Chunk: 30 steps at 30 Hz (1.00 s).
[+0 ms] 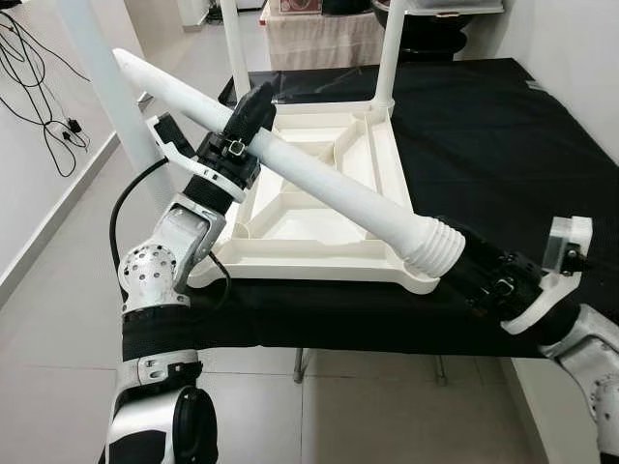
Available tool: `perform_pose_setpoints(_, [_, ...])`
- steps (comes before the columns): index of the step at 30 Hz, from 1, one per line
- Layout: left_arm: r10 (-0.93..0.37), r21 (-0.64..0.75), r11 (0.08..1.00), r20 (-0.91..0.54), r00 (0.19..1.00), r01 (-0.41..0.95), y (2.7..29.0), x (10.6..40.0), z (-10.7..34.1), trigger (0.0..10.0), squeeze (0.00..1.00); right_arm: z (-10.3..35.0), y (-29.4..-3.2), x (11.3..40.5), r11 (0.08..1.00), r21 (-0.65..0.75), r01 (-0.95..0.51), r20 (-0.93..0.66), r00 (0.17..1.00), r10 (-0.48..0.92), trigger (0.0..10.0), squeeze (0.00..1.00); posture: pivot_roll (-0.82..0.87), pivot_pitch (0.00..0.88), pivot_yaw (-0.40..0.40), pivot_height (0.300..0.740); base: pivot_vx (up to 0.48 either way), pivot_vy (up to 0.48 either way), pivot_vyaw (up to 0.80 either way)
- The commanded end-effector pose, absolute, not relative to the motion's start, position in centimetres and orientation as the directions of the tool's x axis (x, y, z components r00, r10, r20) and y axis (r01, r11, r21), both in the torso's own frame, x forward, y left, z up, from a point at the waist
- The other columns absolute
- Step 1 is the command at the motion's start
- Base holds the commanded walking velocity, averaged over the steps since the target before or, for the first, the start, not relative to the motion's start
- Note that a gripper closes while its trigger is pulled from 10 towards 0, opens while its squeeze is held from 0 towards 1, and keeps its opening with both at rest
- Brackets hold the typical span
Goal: Building children table
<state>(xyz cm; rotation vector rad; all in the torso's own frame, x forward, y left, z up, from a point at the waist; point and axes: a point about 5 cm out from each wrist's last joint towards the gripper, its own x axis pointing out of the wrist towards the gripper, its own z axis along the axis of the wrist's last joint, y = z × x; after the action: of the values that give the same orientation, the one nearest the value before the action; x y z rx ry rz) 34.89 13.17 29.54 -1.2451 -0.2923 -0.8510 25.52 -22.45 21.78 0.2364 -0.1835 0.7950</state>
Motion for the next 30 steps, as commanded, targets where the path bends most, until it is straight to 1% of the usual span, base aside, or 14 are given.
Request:
perform_pose_setpoints(1, [-0.340, -0.687, 0.076, 0.663, 0.667, 0.722, 14.4, 35.0, 30.5, 0.0, 0.00, 20.7, -22.2, 25.4, 0.677, 0.136, -0.723, 0.188, 0.690, 0.699, 10.0, 1.00, -0.11, 0.157, 0.043, 0.740, 0.000, 0.000, 0.00])
perform_pose_setpoints(5, [-0.327, -0.681, 0.081, 0.672, 0.665, 0.728, 14.9, 35.0, 30.7, 0.0, 0.00, 20.6, -23.0, 25.7, 0.716, 0.131, -0.686, 0.191, 0.726, 0.660, 10.0, 1.00, -0.11, 0.157, 0.039, 0.740, 0.000, 0.000, 0.00])
perform_pose_setpoints(9, [-0.323, -0.679, 0.082, 0.674, 0.664, 0.730, 15.1, 35.0, 30.7, 0.0, 0.00, 20.7, -23.1, 25.8, 0.720, 0.135, -0.680, 0.201, 0.731, 0.652, 10.0, 1.00, -0.11, 0.157, 0.039, 0.740, 0.000, 0.000, 0.00])
perform_pose_setpoints(11, [-0.308, -0.675, 0.080, 0.683, 0.662, 0.733, 15.5, 35.0, 30.9, 0.0, 0.00, 20.5, -23.5, 25.4, 0.712, 0.169, -0.681, 0.230, 0.730, 0.644, 10.0, 1.00, -0.11, 0.156, 0.033, 0.740, 0.000, 0.000, 0.00])
perform_pose_setpoints(15, [-0.294, -0.671, 0.069, 0.693, 0.658, 0.738, 16.0, 35.0, 31.1, 0.0, 0.00, 19.7, -23.9, 24.8, 0.708, 0.173, -0.685, 0.204, 0.728, 0.654, 10.0, 1.00, -0.11, 0.157, 0.033, 0.740, 0.000, 0.000, 0.00])
perform_pose_setpoints(16, [-0.295, -0.667, 0.066, 0.698, 0.653, 0.742, 16.1, 34.9, 31.1, 0.0, 0.00, 19.5, -24.2, 24.5, 0.712, 0.156, -0.684, 0.179, 0.729, 0.661, 10.0, 0.88, -0.11, 0.157, 0.033, 0.740, 0.000, 0.000, 0.00])
perform_pose_setpoints(18, [-0.297, -0.663, 0.065, 0.700, 0.649, 0.745, 16.1, 34.8, 31.2, 0.0, 0.00, 19.4, -24.3, 24.3, 0.716, 0.145, -0.683, 0.164, 0.730, 0.664, 10.0, 0.88, -0.11, 0.157, 0.033, 0.740, 0.000, 0.000, 0.00])
perform_pose_setpoints(19, [-0.301, -0.660, 0.065, 0.702, 0.646, 0.748, 16.1, 34.8, 31.2, 0.0, 0.00, 19.5, -24.6, 24.1, 0.719, 0.126, -0.683, 0.144, 0.730, 0.668, 10.0, 0.54, -0.11, 0.157, 0.035, 0.740, 0.000, 0.000, 0.00])
perform_pose_setpoints(20, [-0.306, -0.659, 0.068, 0.701, 0.644, 0.749, 16.1, 34.8, 31.2, 0.0, 0.00, 19.6, -24.9, 23.9, 0.720, 0.095, -0.687, 0.114, 0.726, 0.678, 10.0, 0.15, -0.11, 0.156, 0.035, 0.740, 0.000, 0.000, 0.00])
perform_pose_setpoints(21, [-0.306, -0.659, 0.068, 0.701, 0.644, 0.749, 16.1, 34.8, 31.2, 0.0, 0.00, 19.6, -24.9, 23.9, 0.720, 0.095, -0.687, 0.114, 0.726, 0.678, 10.0, 0.15, -0.11, 0.156, 0.035, 0.740, 0.000, 0.000, 0.00])
perform_pose_setpoints(22, [-0.308, -0.658, 0.069, 0.701, 0.644, 0.750, 16.0, 34.8, 31.2, 0.0, 0.00, 19.8, -25.1, 23.8, 0.719, 0.071, -0.691, 0.091, 0.722, 0.685, 10.0, 0.00, -0.11, 0.156, 0.036, 0.740, 0.000, 0.000, 0.00])
perform_pose_setpoints(23, [-0.308, -0.658, 0.069, 0.701, 0.644, 0.750, 16.0, 34.8, 31.2, 0.0, 0.00, 19.8, -25.1, 23.8, 0.719, 0.071, -0.691, 0.091, 0.722, 0.685, 10.0, 0.00, -0.11, 0.156, 0.036, 0.740, 0.000, 0.000, 0.00])
perform_pose_setpoints(25, [-0.341, -0.650, 0.098, 0.689, 0.639, 0.753, 15.3, 34.8, 31.1, 0.0, 0.00, 20.5, -25.7, 23.8, 0.731, -0.047, -0.681, 0.010, 0.731, 0.682, 10.0, 0.00, -0.12, 0.151, 0.038, 0.740, 0.000, 0.000, 0.00])
perform_pose_setpoints(30, [-0.365, -0.642, 0.117, 0.682, 0.634, 0.758, 14.8, 34.8, 31.0, 0.0, 0.00, 21.0, -25.8, 24.0, 0.734, -0.096, -0.672, -0.009, 0.738, 0.674, 10.0, 0.00, -0.12, 0.150, 0.039, 0.740, 0.000, 0.000, 0.00])
